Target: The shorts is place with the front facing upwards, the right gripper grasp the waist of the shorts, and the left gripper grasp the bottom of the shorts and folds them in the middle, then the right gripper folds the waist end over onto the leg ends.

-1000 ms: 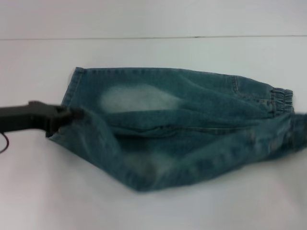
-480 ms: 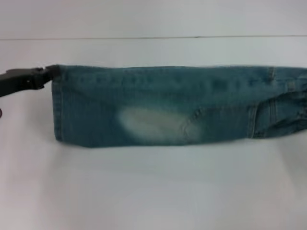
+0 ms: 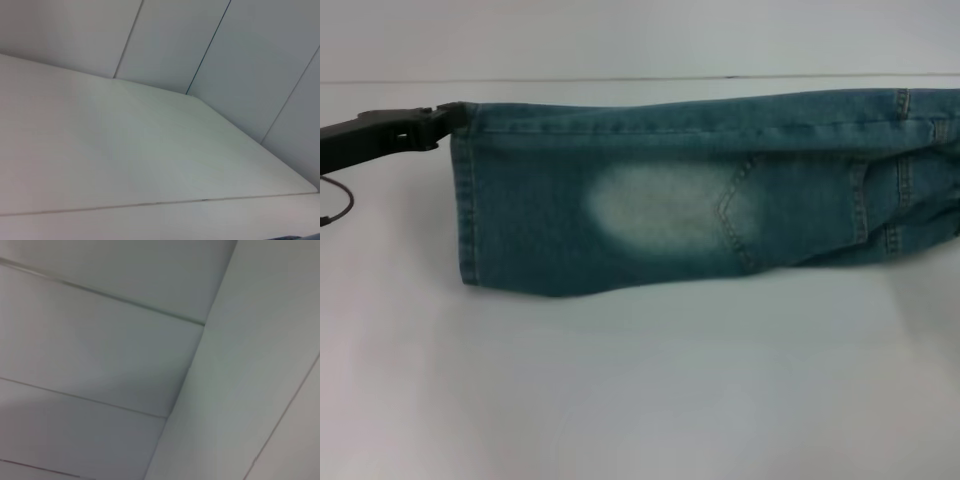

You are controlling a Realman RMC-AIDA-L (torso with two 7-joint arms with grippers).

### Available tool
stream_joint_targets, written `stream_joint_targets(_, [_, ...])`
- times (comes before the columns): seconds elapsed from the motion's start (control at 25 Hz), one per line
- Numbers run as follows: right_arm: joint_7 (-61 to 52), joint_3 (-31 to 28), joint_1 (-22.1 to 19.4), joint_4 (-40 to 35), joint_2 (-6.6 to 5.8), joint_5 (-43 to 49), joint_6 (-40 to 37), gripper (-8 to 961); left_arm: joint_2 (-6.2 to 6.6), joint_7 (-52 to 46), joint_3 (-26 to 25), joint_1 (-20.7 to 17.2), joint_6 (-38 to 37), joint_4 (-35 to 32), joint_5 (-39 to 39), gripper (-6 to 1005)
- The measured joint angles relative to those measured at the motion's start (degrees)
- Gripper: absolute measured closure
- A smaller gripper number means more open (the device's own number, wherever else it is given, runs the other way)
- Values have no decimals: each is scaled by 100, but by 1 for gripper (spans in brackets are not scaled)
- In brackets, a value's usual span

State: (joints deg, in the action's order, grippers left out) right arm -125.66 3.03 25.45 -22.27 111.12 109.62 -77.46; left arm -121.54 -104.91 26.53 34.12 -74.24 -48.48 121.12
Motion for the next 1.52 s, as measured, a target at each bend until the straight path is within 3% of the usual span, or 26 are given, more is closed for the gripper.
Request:
stream_joint_targets(0.28, [148,6,270,19,86,-8,587,909,19,116,181,243,761,410,-3,979])
stream_joint_targets(0.6, [577,4,547,-4,328,-17,1398,897,-214,359,981,320,1685,549,-6,895])
stream_joint_targets(0.72, [624,68,526,-52,326,-11,1419,892,-220,325,1055,322,1742,531,-6,855])
stream_joint_targets(0.92, [855,384,287,-328,221,-4,1086,713,-220,186,1080,257,1675,316,-3,760])
stream_joint_targets(0.96, [965,387,207,-454,242,-15,971,677,-228,173,1080,220,1601,242,-4,741])
stream_joint_targets(1.04, [1252,373,25,-727,334,-24,676,469,-243,162,1085,125,1348,97,-68,703])
stream_joint_targets(1.28, [1882,484,-385,-1173,618,26,279,230,-267,175,1374,-49,602,20,-410,522])
stream_joint_targets(1.36, [1959,565,-474,-1180,663,38,259,192,-285,250,1601,-103,547,31,-529,451])
stream_joint_targets(1.44, [2019,606,-544,-1180,699,42,283,154,-289,295,1807,-145,555,82,-622,238])
stream_joint_targets(1.52, [2076,614,-582,-1180,723,44,339,135,-291,313,1976,-163,564,146,-666,240])
